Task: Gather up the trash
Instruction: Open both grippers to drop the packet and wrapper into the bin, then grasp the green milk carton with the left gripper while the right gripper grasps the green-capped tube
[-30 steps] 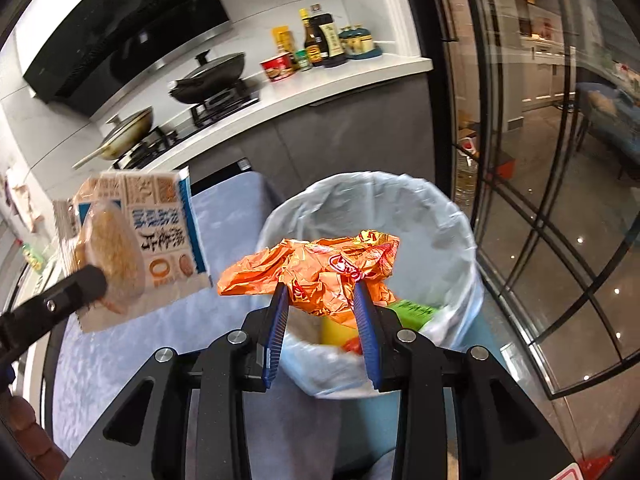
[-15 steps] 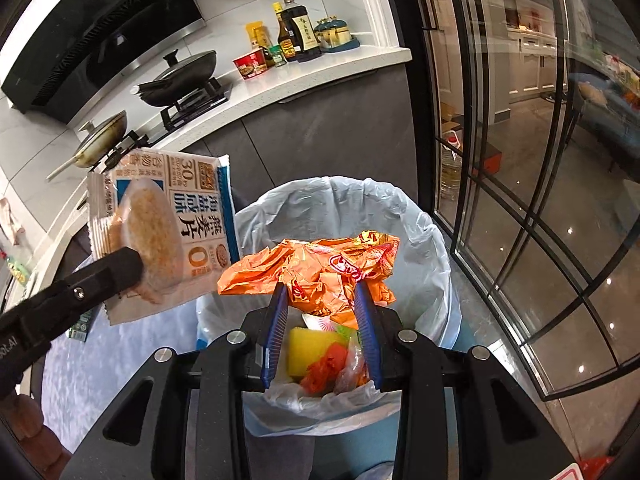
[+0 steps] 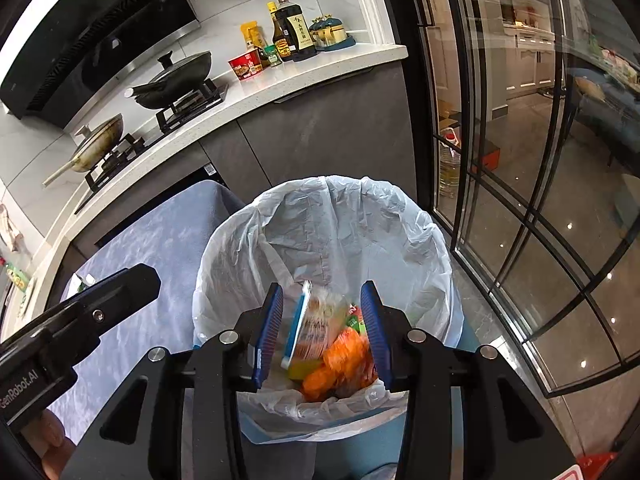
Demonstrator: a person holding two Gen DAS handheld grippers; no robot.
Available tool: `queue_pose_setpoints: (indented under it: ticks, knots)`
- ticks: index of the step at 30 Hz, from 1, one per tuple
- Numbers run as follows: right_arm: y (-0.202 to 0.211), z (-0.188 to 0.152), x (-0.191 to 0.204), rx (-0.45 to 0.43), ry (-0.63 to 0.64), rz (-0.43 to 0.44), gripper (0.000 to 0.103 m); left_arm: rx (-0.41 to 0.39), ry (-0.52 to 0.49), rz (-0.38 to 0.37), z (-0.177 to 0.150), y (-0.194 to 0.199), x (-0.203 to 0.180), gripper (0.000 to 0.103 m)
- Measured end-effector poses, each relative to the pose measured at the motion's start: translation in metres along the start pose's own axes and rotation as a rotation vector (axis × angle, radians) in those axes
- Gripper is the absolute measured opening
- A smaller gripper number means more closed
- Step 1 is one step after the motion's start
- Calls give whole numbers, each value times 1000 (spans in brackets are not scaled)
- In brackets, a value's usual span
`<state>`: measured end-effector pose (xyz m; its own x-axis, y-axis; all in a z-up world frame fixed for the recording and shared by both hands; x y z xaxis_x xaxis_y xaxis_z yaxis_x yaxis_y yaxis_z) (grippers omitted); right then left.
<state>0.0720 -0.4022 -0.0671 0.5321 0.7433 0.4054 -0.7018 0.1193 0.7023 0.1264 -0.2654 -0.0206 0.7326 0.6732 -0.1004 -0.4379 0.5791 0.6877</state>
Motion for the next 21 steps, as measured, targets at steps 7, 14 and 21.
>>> queue_pose_setpoints:
  ticks: [7, 14, 21]
  knots:
    - [4, -4, 11, 0, 20, 12, 40, -15, 13, 25, -4, 11, 10, 42]
    - [8, -11, 31, 1, 45, 29, 40, -20, 43, 52, -10, 24, 27, 42]
    - [13, -20, 54, 4, 81, 47, 40, -39, 89, 97, -19, 45, 52, 55]
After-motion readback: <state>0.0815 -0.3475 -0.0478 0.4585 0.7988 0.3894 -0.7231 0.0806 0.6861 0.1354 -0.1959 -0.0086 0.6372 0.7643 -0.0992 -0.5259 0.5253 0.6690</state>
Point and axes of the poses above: each gripper's, at about its wrist camera, not at the fingertips, and y roughly against the way its jaws point, x to its left, z to its top, the point moved 4 cm from there along -y, roughly the way its jaws point, and after that the axes turned 11 degrees about -y, right-handed, at the moved point
